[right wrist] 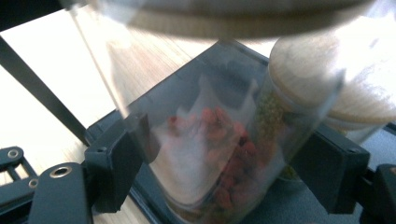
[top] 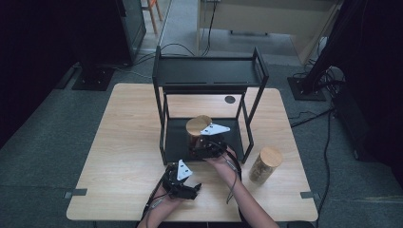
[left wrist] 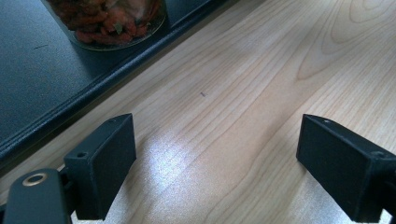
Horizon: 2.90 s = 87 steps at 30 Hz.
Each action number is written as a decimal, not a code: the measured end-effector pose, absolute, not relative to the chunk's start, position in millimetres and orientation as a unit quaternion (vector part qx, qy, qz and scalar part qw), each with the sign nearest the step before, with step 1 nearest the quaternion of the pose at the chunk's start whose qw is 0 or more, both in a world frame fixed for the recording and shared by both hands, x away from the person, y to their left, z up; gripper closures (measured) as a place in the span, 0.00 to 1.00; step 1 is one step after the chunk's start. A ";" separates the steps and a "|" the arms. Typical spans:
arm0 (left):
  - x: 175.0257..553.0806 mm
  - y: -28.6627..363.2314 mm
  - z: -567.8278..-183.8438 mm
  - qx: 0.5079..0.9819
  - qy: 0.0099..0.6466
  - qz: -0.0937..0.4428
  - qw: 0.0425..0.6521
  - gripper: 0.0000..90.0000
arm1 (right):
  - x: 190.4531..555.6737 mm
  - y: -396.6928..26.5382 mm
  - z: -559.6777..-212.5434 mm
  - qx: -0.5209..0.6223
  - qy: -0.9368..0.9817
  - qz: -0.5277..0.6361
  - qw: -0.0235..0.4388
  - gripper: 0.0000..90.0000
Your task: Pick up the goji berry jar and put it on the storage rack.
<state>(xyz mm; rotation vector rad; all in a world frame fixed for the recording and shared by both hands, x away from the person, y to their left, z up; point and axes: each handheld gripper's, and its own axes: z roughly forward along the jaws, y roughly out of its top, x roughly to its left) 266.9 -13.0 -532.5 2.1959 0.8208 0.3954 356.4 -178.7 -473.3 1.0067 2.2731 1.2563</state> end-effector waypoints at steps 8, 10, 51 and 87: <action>266.7 -13.2 -532.7 0.856 0.322 0.154 0.374 0.14 | 351.6 -185.2 -475.7 0.358 0.796 0.455 0.175 0.23; 266.7 -13.2 -532.7 0.856 0.322 0.154 0.374 0.14 | 350.4 -186.4 -475.8 0.359 0.795 0.457 0.174 0.23; 266.7 -13.0 -532.6 0.857 0.321 0.154 0.373 0.14 | 318.9 -220.7 -482.3 0.337 0.807 0.454 0.167 0.23; 265.8 -12.6 -532.5 0.856 0.323 0.156 0.372 0.14 | 289.7 -246.4 -474.7 0.320 0.809 0.474 0.137 0.22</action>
